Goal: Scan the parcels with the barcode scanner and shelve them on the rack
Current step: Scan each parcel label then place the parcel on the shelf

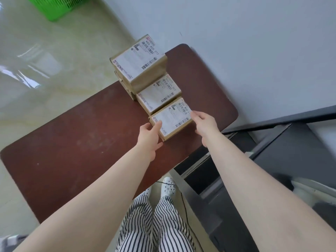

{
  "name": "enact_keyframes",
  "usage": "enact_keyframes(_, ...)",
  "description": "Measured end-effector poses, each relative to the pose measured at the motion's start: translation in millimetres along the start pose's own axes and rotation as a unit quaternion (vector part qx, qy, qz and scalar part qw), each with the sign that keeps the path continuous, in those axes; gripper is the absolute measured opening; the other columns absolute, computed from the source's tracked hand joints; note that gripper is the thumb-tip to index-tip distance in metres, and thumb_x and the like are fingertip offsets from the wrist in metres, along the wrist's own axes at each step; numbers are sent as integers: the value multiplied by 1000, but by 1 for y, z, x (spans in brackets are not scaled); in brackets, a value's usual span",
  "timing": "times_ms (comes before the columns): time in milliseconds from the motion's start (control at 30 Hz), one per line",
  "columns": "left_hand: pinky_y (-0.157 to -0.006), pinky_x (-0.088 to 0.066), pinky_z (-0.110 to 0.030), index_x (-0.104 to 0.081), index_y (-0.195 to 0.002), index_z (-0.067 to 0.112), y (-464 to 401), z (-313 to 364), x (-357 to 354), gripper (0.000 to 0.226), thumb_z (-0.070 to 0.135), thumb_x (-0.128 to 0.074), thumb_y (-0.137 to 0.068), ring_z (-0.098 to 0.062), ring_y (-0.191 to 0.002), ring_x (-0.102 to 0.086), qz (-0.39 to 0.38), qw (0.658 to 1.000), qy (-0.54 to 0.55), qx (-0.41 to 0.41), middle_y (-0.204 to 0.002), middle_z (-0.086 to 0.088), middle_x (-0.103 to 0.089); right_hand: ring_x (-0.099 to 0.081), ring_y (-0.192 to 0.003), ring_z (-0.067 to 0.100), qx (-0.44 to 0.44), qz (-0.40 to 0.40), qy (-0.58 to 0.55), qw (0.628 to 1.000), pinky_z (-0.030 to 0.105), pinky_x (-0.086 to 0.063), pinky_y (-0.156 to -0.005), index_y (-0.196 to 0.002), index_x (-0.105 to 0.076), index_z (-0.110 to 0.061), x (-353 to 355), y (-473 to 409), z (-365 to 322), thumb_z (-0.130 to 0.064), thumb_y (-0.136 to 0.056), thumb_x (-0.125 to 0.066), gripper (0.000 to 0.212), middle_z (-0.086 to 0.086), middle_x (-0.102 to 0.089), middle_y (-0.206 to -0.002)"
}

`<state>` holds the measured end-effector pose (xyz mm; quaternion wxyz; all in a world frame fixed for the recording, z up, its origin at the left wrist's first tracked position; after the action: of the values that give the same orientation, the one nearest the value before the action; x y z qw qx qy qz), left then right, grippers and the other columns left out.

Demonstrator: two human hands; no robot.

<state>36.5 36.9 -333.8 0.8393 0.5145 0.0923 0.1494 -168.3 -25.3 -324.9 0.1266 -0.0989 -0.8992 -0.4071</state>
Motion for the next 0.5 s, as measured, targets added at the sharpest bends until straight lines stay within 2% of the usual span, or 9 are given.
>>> enact_keyframes(133,-98,-56,-42,-28,-156,27,-1,-5,-9,62,34,-57,-102,-22,-117,-63,-12,1000,-23,-9,-137,-3,-61,-57,-112,19,-17,20,-13,1000,37,-48,-101,-108,-68,-19,6,-3,12,-28,-100,-59,15,-2,-66,-113)
enact_keyframes(233,-91,-59,-39,-22,-158,30,10,-12,-16,65,35,-56,-102,-23,-119,-61,-26,999,-33,-4,-141,-2,-58,-60,-108,18,-21,30,-43,998,33,-49,-91,-105,-65,-19,13,6,17,-32,-99,-60,15,-1,-66,-111)
enact_keyframes(300,-86,-61,-38,-23,-155,30,20,-14,-19,63,37,-57,-102,-23,-117,-62,-22,999,-31,-3,-138,-4,-58,-61,-108,17,-20,22,-69,997,35,-51,-92,-104,-61,-22,16,15,17,-34,-99,-60,13,0,-66,-113)
enact_keyframes(367,-82,-62,-36,-25,-149,29,33,-13,-24,58,38,-56,-102,-22,-108,-65,-23,1000,-15,-1,-129,-7,-61,-63,-111,20,-25,2,-116,993,44,-52,-96,-104,-58,-25,20,26,14,-34,-99,-60,11,3,-68,-114)
enact_keyframes(433,-79,-61,-35,-26,-143,27,47,-10,-30,52,39,-56,-102,-21,-98,-67,-30,1000,-2,1,-117,-8,-63,-64,-113,26,-33,-26,-191,981,52,-53,-97,-108,-57,-23,24,38,6,-31,-99,-60,13,7,-69,-116)
enact_keyframes(500,-77,-61,-34,-28,-136,25,62,-4,-33,47,40,-57,-101,-22,-97,-69,-39,999,1,-5,-114,-8,-63,-66,-112,29,-18,-45,-231,972,54,-54,-95,-108,-57,-21,31,49,-8,-28,-99,-60,12,10,-71,-114)
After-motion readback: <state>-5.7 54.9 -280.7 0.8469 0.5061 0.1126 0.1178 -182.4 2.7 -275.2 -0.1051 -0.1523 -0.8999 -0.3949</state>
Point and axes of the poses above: each hand's wrist, its own y-axis away from the middle knuckle, its own x-axis out of the back of the hand, z = x × y, the point moved 9 cm from there along -y, towards the middle knuckle
